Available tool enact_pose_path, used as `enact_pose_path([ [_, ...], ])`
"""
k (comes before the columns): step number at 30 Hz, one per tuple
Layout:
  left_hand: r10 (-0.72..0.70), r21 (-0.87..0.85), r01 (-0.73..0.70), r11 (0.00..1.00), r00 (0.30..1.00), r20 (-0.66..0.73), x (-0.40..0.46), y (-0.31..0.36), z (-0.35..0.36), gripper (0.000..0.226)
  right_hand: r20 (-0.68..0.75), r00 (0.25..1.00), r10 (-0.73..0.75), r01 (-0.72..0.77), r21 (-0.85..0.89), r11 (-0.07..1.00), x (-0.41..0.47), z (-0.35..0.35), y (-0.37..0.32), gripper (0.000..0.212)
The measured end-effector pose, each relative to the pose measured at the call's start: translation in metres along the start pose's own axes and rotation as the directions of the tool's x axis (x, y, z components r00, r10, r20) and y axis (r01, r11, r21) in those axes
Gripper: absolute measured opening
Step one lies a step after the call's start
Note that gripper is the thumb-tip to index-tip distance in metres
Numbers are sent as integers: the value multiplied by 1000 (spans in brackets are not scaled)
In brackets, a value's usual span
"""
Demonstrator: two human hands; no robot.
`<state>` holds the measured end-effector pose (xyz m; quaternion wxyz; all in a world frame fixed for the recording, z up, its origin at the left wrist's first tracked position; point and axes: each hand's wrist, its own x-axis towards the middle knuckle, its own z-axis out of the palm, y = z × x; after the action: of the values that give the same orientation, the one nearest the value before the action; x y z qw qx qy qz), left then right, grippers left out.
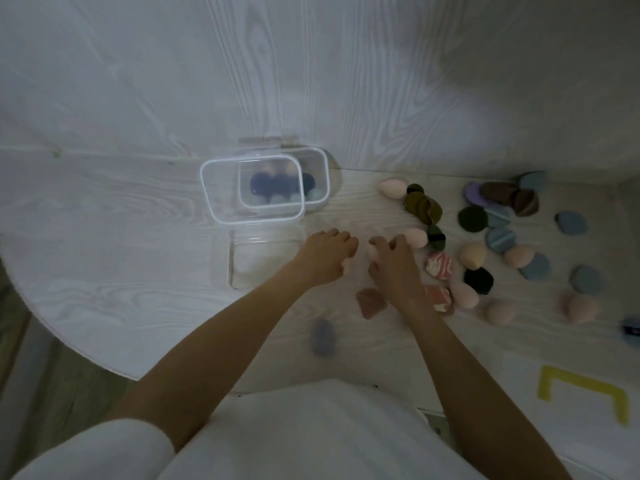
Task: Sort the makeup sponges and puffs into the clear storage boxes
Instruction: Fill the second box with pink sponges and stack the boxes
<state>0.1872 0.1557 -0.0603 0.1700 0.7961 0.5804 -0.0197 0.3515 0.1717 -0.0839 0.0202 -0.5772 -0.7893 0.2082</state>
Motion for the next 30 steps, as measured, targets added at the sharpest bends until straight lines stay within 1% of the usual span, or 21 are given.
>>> enact_pose_path([
  [1, -25, -99, 18, 995, 997, -70, -6, -1, -4, 32, -17, 1000, -9, 9, -6, 1000, -5, 2, -1, 40],
  [3, -116, -301, 42, 953, 965, -233, -25, -5, -15, 39, -54, 998, -13, 13, 8, 1000, -11, 0, -6, 36],
  [5, -222, -433, 64, 899, 918, -327, -55, -18, -26, 43, -68, 998, 0, 3, 45, 999, -14, -3, -11, 32],
  [6, -267, -463, 86, 882, 901, -341, -73, -28, -28, 42, -69, 998, 13, -7, 94, 996, -15, -4, -15, 29],
  [8, -362, -498, 165, 851, 872, -329, -109, -50, -27, 38, -63, 997, 42, -25, 250, 968, -18, -5, -26, 27],
  [10, -430, -514, 231, 826, 847, -311, -136, -69, -24, 34, -71, 997, 30, 1, 395, 919, -21, -5, -38, 30],
  [11, -424, -488, 240, 839, 851, -309, -144, -77, -23, 30, -75, 997, 8, 27, 450, 893, -22, -6, -43, 33],
  [13, -359, -354, 248, 902, 886, -295, -154, -90, -18, 26, -89, 994, -59, 97, 521, 848, -26, -6, -56, 36],
  [16, -277, -152, 250, 956, 941, -194, -156, -104, -13, 26, -128, 981, -148, 194, 561, 804, -29, -6, -72, 31],
  [18, -226, -77, 218, 973, 967, -114, -154, -109, -12, 24, -147, 970, -195, 244, 559, 792, -31, -4, -81, 31],
  [21, -235, -136, 234, 963, 972, 9, -150, -109, -15, 26, -177, 946, -272, 324, 486, 812, -35, -2, -90, 30],
  [22, -237, -145, 239, 960, 971, 29, -149, -109, -16, 27, -175, 938, -300, 347, 449, 823, -35, -2, -92, 31],
  [25, -224, -115, 230, 967, 973, 57, -148, -109, -16, 32, -144, 920, -364, 392, 337, 856, -37, 1, -96, 33],
  [27, -208, -79, 214, 974, 975, 73, -150, -107, -16, 34, -153, 901, -406, 433, 278, 857, -37, 2, -98, 33],
  [30, -131, 34, 130, 991, 991, 29, -157, -109, -13, 31, -182, 857, -482, 511, 189, 838, -36, 2, -100, 32],
])
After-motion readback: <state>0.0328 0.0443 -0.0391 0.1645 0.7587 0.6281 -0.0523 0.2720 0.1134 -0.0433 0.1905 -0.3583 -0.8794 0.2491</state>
